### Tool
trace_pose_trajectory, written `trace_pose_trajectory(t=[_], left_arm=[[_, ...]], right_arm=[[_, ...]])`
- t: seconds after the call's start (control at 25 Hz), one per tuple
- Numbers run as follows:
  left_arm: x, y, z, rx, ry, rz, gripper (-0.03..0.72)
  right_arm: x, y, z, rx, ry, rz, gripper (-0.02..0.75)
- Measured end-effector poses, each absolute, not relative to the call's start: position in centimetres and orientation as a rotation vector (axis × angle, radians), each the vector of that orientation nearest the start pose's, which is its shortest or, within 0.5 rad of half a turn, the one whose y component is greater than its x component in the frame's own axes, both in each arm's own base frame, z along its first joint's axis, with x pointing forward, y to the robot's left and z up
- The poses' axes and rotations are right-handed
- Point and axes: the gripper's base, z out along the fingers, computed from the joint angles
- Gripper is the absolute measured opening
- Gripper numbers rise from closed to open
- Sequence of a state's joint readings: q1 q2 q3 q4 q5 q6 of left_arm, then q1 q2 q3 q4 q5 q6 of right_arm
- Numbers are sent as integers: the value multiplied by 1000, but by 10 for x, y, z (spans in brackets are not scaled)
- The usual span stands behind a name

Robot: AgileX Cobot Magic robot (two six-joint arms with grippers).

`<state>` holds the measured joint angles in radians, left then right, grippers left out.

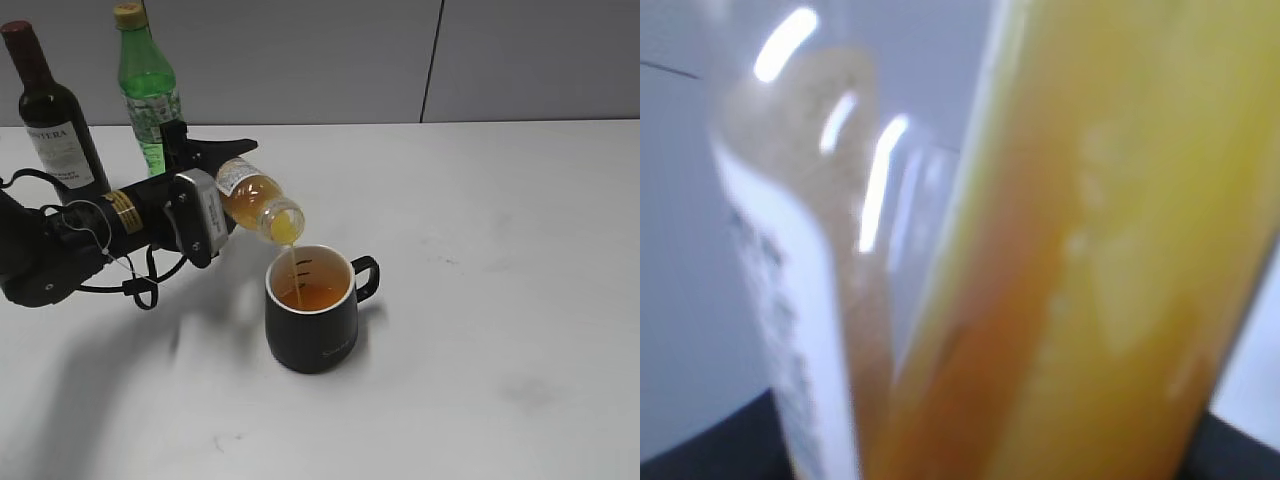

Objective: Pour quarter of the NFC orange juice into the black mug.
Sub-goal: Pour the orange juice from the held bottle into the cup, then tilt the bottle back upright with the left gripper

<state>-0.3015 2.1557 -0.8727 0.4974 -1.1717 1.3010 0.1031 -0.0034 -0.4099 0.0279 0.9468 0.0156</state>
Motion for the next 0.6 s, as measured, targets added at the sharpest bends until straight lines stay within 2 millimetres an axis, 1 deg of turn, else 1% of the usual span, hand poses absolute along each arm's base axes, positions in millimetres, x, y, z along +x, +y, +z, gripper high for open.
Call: trace_pose_trajectory(t=[0.16,0.28,0.48,0.6], left_arm=[[353,-152,106,1423,841,427,469],[353,-152,106,1326,970,278,469],[353,-152,106,1182,1132,76,469],[353,-152,106,1063,1244,-76,469]], right_arm=[[9,3,261,-86,2017,109,465],[9,3,261,-86,2017,109,465],[9,3,261,-86,2017,109,465],[9,3,261,-86,2017,109,465]])
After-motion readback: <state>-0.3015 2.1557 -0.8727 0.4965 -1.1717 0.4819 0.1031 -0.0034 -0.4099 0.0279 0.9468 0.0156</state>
